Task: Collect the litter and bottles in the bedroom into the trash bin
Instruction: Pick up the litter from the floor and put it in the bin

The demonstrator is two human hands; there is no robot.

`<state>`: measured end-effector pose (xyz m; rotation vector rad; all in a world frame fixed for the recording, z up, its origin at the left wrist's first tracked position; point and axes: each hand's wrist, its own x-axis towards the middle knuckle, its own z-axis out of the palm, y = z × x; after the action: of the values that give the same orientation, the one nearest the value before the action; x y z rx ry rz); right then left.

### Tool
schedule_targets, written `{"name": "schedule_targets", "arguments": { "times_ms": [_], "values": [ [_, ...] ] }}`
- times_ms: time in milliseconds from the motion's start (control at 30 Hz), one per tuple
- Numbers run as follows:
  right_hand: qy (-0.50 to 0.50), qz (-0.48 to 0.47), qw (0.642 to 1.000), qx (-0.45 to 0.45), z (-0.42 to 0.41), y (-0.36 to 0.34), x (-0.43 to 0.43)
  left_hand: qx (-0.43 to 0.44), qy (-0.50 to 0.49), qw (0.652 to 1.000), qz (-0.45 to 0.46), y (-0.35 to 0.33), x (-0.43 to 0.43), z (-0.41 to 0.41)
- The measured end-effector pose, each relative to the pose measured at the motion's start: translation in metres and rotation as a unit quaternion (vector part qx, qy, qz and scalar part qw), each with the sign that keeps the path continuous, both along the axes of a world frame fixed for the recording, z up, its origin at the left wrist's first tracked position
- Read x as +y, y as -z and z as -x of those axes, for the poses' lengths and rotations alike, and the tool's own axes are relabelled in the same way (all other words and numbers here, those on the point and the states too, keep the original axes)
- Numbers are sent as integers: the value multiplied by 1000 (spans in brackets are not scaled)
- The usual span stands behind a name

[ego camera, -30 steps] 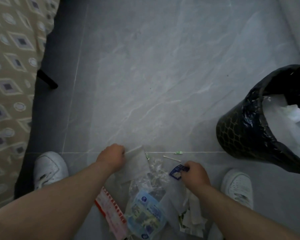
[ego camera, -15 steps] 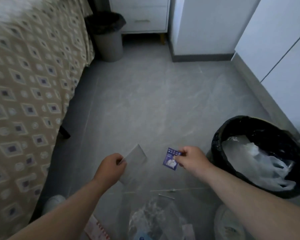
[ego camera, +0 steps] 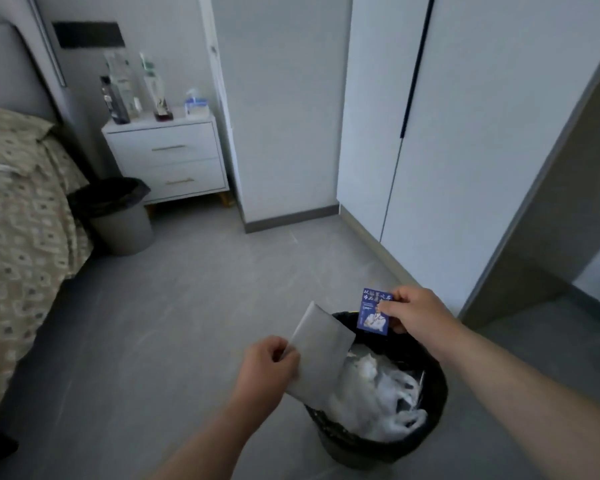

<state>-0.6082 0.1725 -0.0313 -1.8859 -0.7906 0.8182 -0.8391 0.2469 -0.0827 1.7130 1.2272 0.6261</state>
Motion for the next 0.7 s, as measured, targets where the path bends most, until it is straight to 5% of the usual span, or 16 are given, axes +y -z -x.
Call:
{"name": "schedule_targets", "arguments": {
  "times_ms": [367,567,700],
  "values": [
    [73,53,993,82,-53,62,-15,58,16,983,175,73,-20,-100],
    [19,100,994,50,-36,74,-7,228,167,953,-112,72,-18,-64],
    [-33,151,988,7,-13,83,-6,301,237,919,-99,75,-15,-34]
  ]
}}
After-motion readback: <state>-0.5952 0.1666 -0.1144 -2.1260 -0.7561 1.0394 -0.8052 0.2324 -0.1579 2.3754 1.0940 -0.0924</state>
